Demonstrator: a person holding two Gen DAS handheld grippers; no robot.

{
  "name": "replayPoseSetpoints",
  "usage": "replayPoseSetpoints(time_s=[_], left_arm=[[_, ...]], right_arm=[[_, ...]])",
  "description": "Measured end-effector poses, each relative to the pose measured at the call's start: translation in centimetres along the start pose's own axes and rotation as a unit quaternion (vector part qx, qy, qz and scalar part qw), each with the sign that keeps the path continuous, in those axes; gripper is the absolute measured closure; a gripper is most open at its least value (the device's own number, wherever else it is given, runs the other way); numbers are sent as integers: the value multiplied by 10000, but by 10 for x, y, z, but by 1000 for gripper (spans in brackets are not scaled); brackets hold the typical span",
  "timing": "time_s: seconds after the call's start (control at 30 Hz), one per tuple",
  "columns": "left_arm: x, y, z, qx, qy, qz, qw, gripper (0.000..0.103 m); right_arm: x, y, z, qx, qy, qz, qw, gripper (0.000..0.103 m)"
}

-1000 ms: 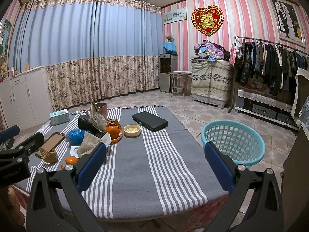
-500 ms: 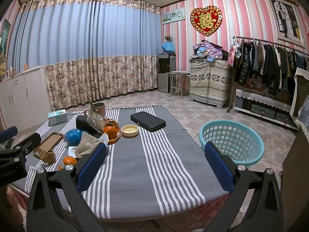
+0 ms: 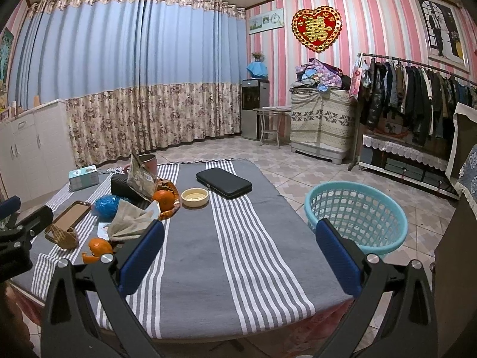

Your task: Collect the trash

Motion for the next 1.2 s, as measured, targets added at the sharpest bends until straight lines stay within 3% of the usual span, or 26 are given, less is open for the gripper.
replayPoseSetpoints(time_s=[0.73,1.2], left_arm=[[-36,-53,-29,139,190,-406,9989,5],[-63,-111,-25,-178,178,-1083,9938,6]], right_arm=[[-3,-26,-1,-69,49,104,9999,4],[-12,-56,-8,-251,223,-510,9981,4]])
Point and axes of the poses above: each gripper's, at about its wrist camera, not at the fingertips, and y roughly against the way its jaws point, z to its right, x to its top, the point moved 1 cm from there along -y, roughly the way its jaws point, and after that the axes turned 11 degrees about -x, right-handed, at the moved point
